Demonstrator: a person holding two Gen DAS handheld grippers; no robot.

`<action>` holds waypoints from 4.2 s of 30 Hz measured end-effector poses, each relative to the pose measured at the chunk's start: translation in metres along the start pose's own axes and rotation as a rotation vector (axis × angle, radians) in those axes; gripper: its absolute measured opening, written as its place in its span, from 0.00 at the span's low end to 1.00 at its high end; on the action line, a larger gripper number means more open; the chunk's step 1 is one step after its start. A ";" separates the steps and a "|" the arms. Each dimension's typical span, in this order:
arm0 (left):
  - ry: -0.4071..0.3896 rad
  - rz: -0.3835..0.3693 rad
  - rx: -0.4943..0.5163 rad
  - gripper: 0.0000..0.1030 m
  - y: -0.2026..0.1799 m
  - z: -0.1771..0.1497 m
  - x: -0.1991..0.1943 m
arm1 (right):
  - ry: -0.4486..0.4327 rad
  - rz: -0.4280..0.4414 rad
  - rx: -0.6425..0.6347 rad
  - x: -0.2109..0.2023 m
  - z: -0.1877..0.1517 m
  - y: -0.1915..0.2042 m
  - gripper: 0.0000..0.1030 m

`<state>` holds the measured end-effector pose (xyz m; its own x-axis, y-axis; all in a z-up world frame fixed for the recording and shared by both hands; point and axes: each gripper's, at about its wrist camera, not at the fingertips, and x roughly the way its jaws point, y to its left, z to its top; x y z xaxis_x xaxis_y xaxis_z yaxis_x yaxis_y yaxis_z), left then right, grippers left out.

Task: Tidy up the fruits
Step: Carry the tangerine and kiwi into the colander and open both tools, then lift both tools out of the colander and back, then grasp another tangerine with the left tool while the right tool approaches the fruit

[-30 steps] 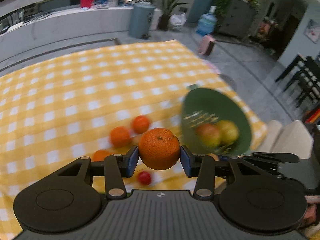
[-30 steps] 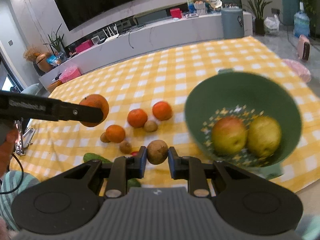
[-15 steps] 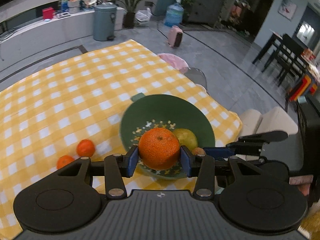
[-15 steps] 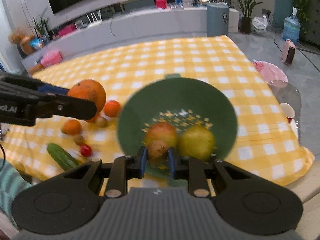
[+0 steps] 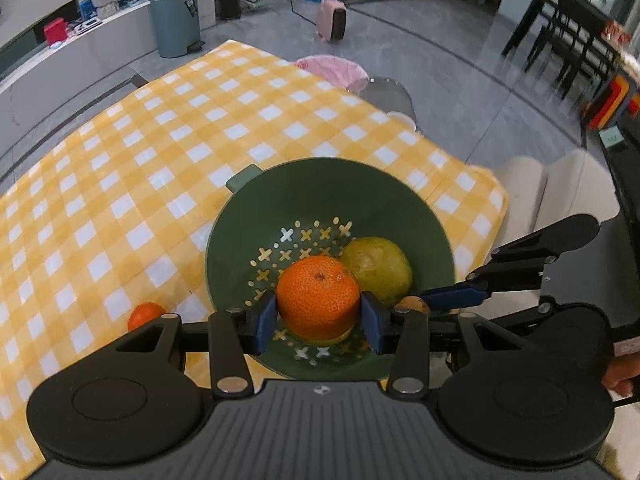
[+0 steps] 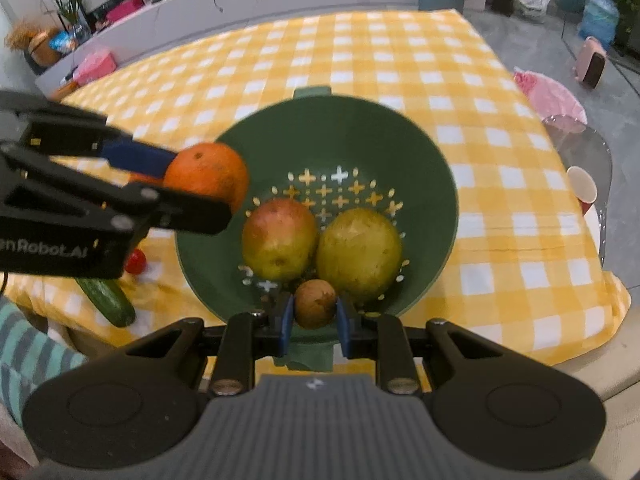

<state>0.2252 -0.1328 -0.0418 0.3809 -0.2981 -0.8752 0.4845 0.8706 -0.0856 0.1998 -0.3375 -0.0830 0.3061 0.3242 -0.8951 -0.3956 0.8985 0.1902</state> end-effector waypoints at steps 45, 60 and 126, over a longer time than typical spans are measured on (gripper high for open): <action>0.012 0.099 0.096 0.69 -0.006 -0.004 0.007 | -0.010 -0.084 -0.047 0.002 0.002 0.020 0.47; -0.098 0.180 0.046 0.69 0.012 -0.046 -0.053 | -0.246 -0.175 0.019 -0.042 -0.030 0.050 0.67; -0.152 0.020 -0.321 0.68 0.188 -0.156 -0.042 | -0.298 -0.062 -0.159 0.074 0.024 0.188 0.39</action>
<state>0.1774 0.1049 -0.0955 0.5128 -0.3135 -0.7992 0.2128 0.9483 -0.2355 0.1690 -0.1377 -0.1042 0.5641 0.3636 -0.7414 -0.4908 0.8697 0.0531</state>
